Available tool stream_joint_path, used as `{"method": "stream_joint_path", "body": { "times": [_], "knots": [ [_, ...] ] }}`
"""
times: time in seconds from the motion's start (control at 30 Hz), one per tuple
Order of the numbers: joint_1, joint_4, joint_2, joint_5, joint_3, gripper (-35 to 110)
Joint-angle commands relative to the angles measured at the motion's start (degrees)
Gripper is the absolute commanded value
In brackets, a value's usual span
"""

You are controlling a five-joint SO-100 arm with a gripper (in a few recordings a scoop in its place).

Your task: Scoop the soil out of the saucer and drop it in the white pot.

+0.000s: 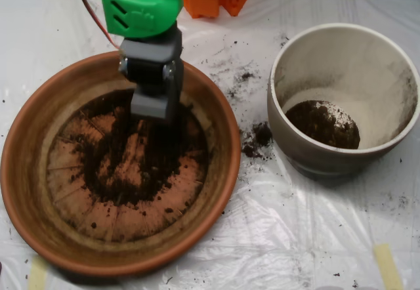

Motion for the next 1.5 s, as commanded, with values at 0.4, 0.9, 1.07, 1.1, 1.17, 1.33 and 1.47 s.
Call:
{"method": "stream_joint_path", "body": {
  "times": [0.4,0.9,1.07,1.1,1.17,1.33,1.47],
  "knots": [
    [-15.3,4.6,19.8,-2.5,-8.3,-1],
    [-37.1,15.8,6.4,-5.9,-35.4,-1],
    [-42.1,17.5,1.2,-8.2,-39.6,-1],
    [-42.8,17.8,0.4,-8.7,-40.1,-1],
    [-44.0,17.9,-0.5,-9.0,-40.4,-1],
    [-44.6,19.1,-1.6,-8.1,-39.8,15],
    [-44.6,17.7,1.5,-9.1,-34.5,39]
  ]
}}
